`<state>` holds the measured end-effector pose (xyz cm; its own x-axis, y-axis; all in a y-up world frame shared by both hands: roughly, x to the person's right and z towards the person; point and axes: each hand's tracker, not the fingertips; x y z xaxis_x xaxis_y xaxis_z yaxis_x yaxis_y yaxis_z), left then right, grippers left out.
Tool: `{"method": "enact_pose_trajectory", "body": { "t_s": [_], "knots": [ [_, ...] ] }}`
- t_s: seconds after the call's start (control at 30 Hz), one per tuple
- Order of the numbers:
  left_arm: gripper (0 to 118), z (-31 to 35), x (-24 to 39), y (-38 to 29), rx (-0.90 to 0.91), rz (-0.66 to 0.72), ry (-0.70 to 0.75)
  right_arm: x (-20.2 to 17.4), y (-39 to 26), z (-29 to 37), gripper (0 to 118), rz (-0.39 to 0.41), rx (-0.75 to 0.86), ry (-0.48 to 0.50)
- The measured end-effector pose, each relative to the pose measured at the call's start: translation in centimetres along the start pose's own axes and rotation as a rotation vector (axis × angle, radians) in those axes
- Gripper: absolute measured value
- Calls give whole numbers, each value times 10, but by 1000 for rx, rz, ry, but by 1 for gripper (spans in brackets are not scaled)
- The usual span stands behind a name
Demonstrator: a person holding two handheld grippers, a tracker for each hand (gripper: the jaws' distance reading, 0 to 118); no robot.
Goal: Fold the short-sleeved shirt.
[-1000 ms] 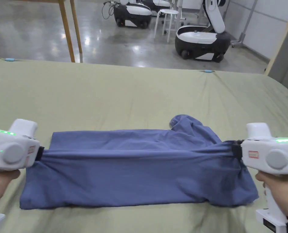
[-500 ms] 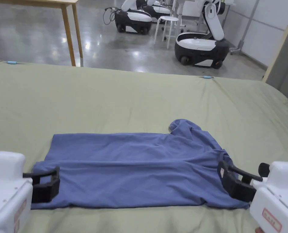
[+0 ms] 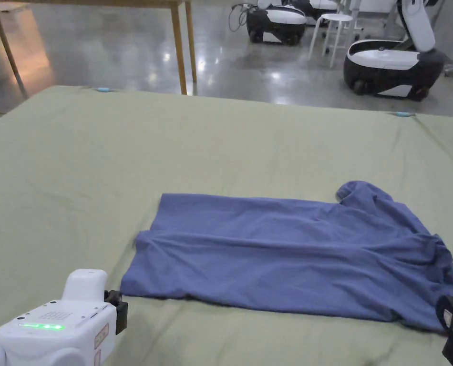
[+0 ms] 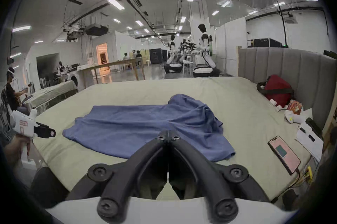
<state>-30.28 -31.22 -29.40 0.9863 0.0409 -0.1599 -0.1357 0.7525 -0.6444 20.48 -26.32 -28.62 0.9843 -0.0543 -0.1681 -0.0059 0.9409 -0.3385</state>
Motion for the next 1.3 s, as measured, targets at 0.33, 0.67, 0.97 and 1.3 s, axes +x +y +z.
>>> {"method": "enact_pose_trajectory", "body": {
  "t_s": [0.33,0.67,0.97,1.3],
  "knots": [
    [104,-76,8,34,-142,-27,47,47,-5,1,0,-24,-101,-115],
    [5,-51,24,45,-105,-72,23,142,-11,-88,117,-75,-366,-248],
    [5,-43,37,54,-102,-101,36,138,-22,-166,50,27,-541,-178],
    [1,-6,29,79,-30,-117,-9,110,41,-105,5,45,-373,-114]
  ]
}}
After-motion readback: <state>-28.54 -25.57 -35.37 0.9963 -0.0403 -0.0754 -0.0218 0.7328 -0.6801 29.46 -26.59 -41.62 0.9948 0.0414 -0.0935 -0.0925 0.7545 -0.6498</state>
